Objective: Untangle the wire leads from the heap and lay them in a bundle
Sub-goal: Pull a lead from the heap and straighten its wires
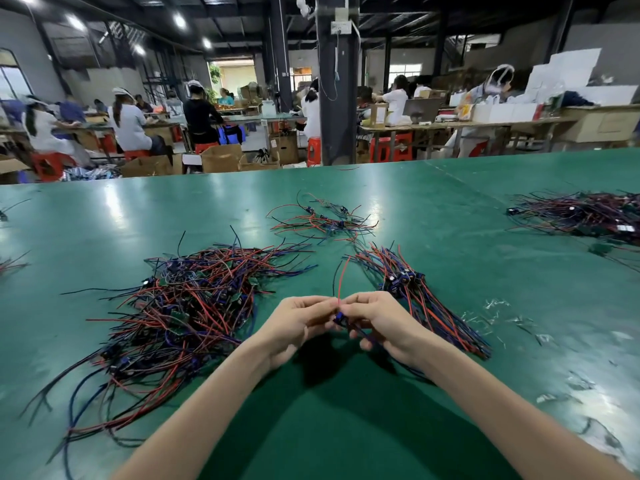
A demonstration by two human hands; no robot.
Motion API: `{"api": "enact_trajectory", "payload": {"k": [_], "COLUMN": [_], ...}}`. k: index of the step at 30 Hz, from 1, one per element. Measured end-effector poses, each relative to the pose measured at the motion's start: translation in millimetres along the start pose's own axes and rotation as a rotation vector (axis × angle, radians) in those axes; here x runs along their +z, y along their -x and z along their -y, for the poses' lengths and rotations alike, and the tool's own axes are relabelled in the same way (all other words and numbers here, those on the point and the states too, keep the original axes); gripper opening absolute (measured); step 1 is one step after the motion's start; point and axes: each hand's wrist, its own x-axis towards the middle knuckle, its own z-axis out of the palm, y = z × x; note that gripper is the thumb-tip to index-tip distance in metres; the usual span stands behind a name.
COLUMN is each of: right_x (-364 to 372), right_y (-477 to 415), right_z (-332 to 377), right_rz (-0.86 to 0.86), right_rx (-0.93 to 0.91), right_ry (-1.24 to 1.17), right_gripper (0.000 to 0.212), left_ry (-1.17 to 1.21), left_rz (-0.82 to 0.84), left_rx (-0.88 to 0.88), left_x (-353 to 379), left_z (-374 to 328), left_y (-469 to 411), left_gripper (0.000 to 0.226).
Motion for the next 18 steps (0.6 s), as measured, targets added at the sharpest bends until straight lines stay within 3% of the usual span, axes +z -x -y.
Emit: {"api": "enact_trajectory", "payload": {"k": [4,9,11,18], "right_x": [4.7,12.3,14.4,15.7], "right_y": [1.9,3.7,3.7,4.2], "right_z": [-1.4,-3.9,-4.4,-3.0], "right_rz": [0.021,0.043,0.023,-0.080], "right_rx": [-0.047,-0.091,-0.099,-0.075], "right_ry": [-0.024,-0.154,-0.190,-0.227], "right_gripper": [0.010,0.006,0.005,0.010], "left_ry": [0.037,0.085,0.086,0.101], "left_rz": [0.008,-0.057,-0.113,-0.262], "left_rx": [0.030,0.078,0.108,0.144], "left_x": [1.1,-2.6,-2.2,-3.5], "left_z": [-3.1,-3.0,-2.0,2.3], "left_y": [3.1,2.0,0.8,-2.9], "left_gripper": [0.025,0.012,0.003,0.009]}}
